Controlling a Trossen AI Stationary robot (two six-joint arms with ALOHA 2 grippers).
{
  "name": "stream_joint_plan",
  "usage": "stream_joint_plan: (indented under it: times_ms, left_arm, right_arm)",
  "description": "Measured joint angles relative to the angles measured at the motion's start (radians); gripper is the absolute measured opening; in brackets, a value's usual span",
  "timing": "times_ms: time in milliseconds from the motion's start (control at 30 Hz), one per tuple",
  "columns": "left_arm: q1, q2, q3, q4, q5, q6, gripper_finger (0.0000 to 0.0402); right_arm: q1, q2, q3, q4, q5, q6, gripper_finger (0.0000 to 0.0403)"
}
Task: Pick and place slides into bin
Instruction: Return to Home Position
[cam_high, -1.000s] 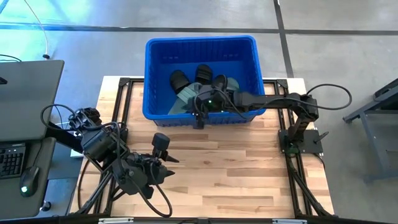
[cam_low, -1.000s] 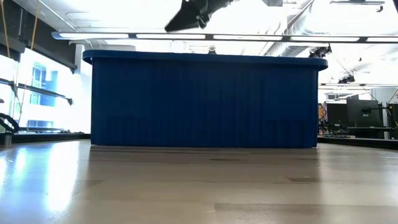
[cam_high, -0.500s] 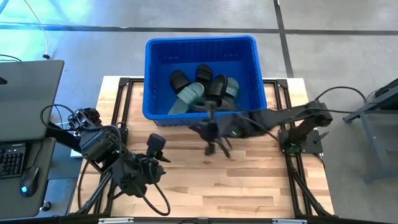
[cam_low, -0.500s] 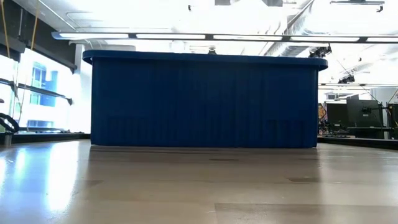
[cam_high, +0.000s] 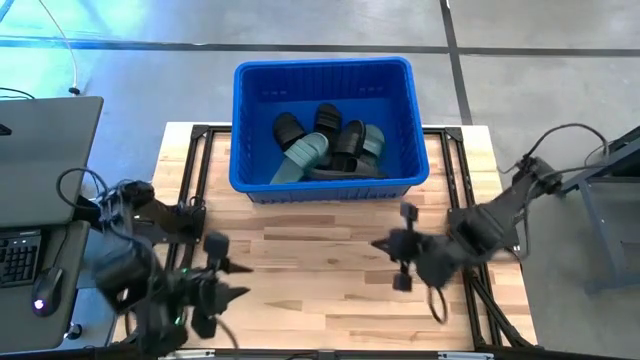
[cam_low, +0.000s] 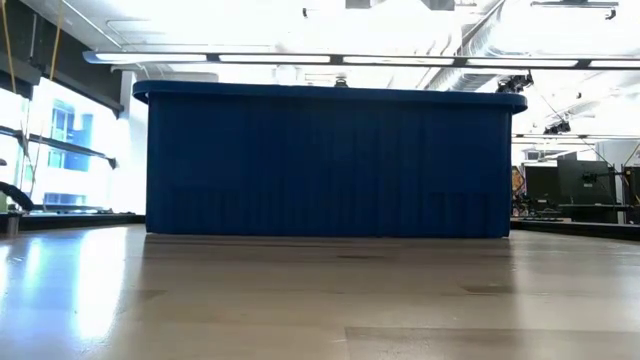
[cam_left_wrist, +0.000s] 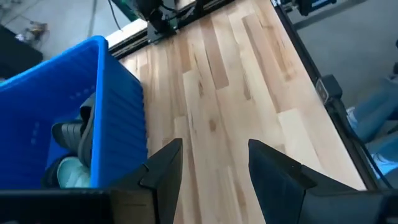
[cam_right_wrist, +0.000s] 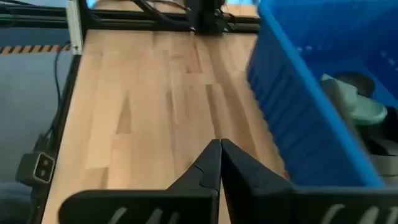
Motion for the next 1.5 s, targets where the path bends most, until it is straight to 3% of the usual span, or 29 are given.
stream_joint_plan:
  times_ms: [100,233,333,467,600,833,933,1133,1367,1500]
  left_arm:
    - [-0.065,0.002,-0.088,-0.001,-0.040,-0.134,0.0168]
    - [-0.137,-0.028,-0.232,-0.001,-0.065,-0.315,0.0168]
    - [-0.172,-0.111,-0.361,-0.001,-0.073,-0.442,0.0168]
    - [-0.187,-0.261,-0.561,0.093,-0.164,-0.511,0.0168]
    - [-0.157,-0.401,-0.816,0.454,-0.174,-0.327,0.0168]
    - [-0.026,-0.588,-1.232,1.123,-0.017,0.135,0.0168]
    - [0.031,-0.662,-1.356,1.278,0.035,0.270,0.0168]
    - [0.139,-0.817,-1.589,1.494,0.091,0.355,0.0168]
    - [0.275,-0.931,-1.854,1.888,0.294,0.541,0.0168]
    - [0.358,-0.971,-1.942,1.994,0.382,0.586,0.0168]
  right_arm:
    - [0.107,-0.041,-0.178,0.134,0.093,0.039,0.0000]
    - [0.205,-0.138,-0.416,0.319,0.117,0.143,0.0000]
    - [0.245,-0.232,-0.559,0.414,0.120,0.180,0.0000]
    - [0.244,-0.404,-0.686,0.514,0.135,0.129,0.0000]
    - [0.207,-0.573,-0.804,0.634,0.065,0.002,0.0000]
    - [0.121,-0.815,-1.081,0.965,-0.119,-0.205,0.0000]
    - [0.091,-0.883,-1.183,1.068,-0.162,-0.256,0.0000]
    - [0.037,-0.942,-1.311,1.210,-0.247,-0.290,0.0000]
    - [-0.028,-0.977,-1.328,1.196,-0.256,-0.366,0.0000]
    - [-0.091,-1.064,-1.328,1.170,-0.256,-0.421,0.0000]
